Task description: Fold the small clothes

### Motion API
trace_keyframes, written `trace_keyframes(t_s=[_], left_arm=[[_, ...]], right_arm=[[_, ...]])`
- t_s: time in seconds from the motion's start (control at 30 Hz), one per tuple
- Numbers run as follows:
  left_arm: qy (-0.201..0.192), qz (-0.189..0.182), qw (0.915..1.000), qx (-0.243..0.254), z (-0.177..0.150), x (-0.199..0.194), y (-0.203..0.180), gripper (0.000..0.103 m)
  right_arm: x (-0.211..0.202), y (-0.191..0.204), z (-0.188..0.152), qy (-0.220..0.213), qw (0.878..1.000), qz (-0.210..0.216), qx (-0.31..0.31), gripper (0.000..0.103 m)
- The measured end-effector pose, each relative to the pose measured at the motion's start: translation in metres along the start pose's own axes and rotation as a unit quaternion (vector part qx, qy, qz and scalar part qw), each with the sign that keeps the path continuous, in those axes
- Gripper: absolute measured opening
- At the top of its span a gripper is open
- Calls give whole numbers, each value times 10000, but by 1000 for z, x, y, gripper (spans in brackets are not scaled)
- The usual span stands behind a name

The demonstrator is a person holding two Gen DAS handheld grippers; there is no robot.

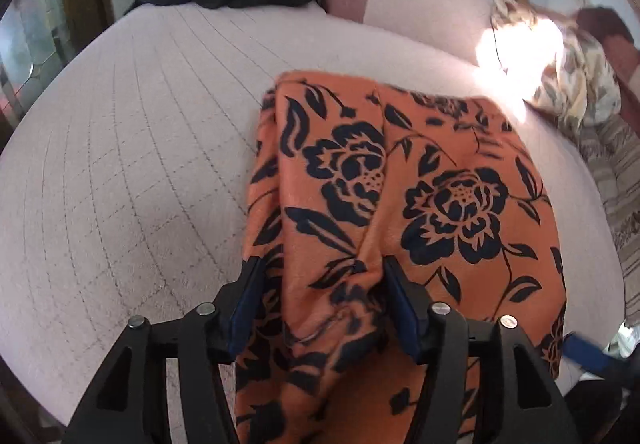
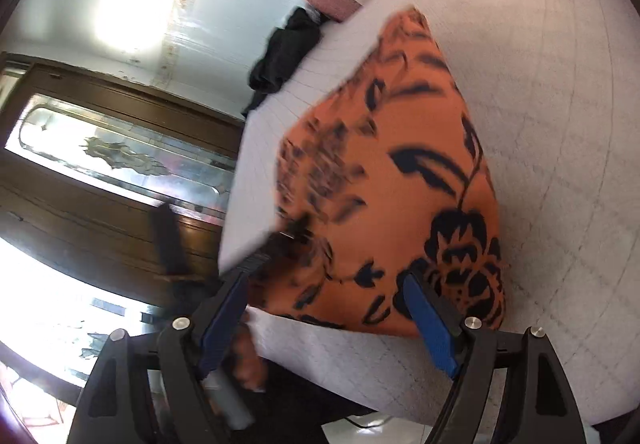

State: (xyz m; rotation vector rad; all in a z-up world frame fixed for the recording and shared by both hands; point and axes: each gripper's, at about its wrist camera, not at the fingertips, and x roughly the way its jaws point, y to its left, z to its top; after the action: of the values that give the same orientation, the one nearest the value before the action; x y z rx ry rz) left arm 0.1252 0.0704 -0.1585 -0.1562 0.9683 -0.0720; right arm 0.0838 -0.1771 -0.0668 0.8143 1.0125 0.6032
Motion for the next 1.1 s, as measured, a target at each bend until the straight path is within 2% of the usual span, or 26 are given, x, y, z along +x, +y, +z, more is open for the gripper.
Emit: trace_keyframes(t_s=[0.13, 0.23, 0.27, 0.3, 0.33, 0.37, 0.4, 0.53, 0.6, 0.63, 0.67, 0.73, 0.83, 1.0, 1.1], left_arm=[[-74, 114, 9998, 159, -1, 0, -5, 64], [-90, 19, 9999, 49, 0, 5, 0, 70], [-95, 7, 10000, 22, -1, 6, 2, 74], [-87, -28, 10000, -13, -2, 9, 4, 75], [-36, -84, 9999, -69, -3, 10, 7, 75], [-37, -169, 9997, -151, -3, 10, 10, 76], [-44, -199, 9996, -180, -5, 8, 14, 77], [-114, -182, 9997, -117, -8, 6, 16, 77], [-114, -237, 9996, -131, -6, 8, 16, 77], [-114, -269, 9995, -126, -9, 6, 16, 77], [-116, -264, 9995, -95, -9, 7, 15, 78], [-164, -257, 9995, -42, -11, 3, 17, 78], [-166, -287, 9994, -100, -10, 4, 21, 78], [-182, -269, 9994, -148, -13, 2, 22, 78], [-202, -237, 9994, -154, -14, -1, 21, 78]], right_arm=[[-3, 8, 41, -69, 9992, 381, 62, 82], [24, 3, 71, 238, 9966, 753, 251, 84], [37, -6, 79, 297, 9975, 565, 298, 84], [50, -21, 86, 370, 9983, 134, 429, 84], [64, -45, 87, 525, 9945, 75, 904, 82], [63, -57, 86, 393, 9906, 270, 1285, 81], [57, -55, 88, 326, 9891, 369, 1391, 81], [47, -21, 111, 240, 9954, 502, 785, 83], [57, -25, 126, 236, 9965, 381, 705, 84], [67, -34, 133, 245, 9969, 119, 744, 84], [80, -51, 136, 312, 9940, 49, 1046, 84], [77, -70, 134, 130, 9867, 438, 1561, 83], [52, -47, 125, -31, 9929, 264, 1160, 84], [18, -35, 72, 243, 9957, 180, 873, 84], [5, -28, 38, 286, 9950, 473, 832, 85]])
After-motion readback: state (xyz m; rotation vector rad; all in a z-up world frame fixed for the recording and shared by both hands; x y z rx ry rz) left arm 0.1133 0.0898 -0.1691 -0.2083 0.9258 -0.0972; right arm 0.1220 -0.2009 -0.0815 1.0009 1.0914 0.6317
